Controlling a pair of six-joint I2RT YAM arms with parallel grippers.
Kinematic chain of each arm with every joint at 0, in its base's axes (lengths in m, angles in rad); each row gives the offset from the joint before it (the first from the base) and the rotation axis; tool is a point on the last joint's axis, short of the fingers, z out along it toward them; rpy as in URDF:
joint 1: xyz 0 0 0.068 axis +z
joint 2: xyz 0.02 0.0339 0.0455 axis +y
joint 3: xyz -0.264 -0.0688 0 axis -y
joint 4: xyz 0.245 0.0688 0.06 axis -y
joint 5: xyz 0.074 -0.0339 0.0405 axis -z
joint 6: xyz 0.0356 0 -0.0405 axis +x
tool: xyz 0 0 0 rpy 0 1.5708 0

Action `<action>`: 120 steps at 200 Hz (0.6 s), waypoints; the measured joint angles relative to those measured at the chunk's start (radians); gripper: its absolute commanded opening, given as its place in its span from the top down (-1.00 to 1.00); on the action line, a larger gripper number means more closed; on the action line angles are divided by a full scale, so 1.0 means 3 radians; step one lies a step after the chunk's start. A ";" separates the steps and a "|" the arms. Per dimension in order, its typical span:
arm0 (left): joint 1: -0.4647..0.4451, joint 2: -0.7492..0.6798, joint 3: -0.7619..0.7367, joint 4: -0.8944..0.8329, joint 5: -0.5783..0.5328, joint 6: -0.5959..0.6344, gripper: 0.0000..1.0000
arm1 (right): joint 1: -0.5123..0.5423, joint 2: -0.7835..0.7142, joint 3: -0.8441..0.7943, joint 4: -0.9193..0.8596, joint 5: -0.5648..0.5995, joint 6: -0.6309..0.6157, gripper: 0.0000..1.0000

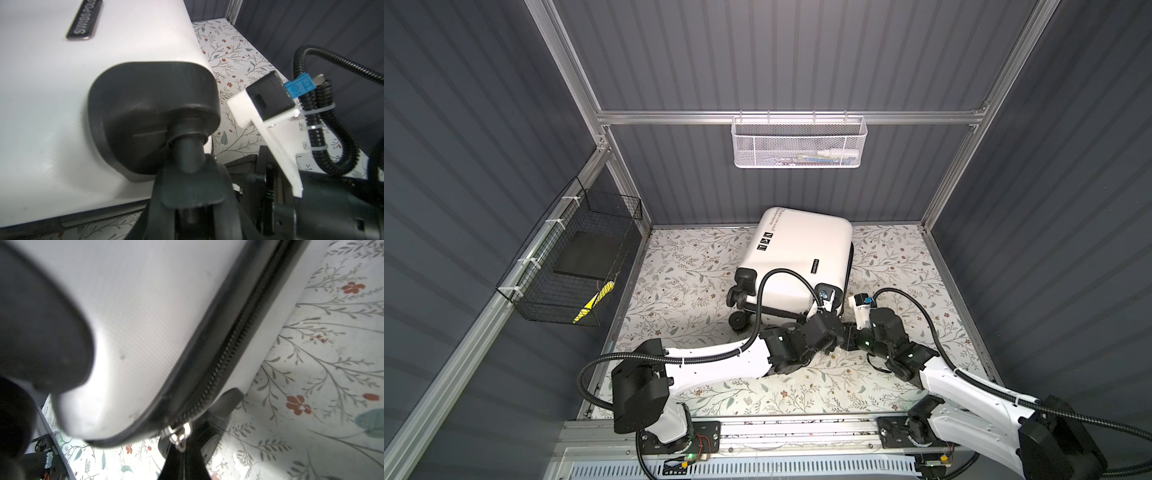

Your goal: Pack the luggage

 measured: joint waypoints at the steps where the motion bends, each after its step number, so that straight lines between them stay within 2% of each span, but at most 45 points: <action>1: 0.0000 0.0000 0.0000 0.0000 0.0000 0.0000 1.00 | 0.0000 -0.0003 -0.0001 0.0000 0.0000 0.0000 1.00; 57: 0.0000 -0.0003 -0.0003 0.0004 0.0014 -0.0004 1.00 | -0.0006 -0.0019 -0.0013 -0.0015 0.0120 0.0076 1.00; 120: -0.0003 -0.0099 -0.0107 0.0037 0.0165 -0.0009 1.00 | -0.0384 0.0102 -0.0006 0.0106 0.0048 0.0191 1.00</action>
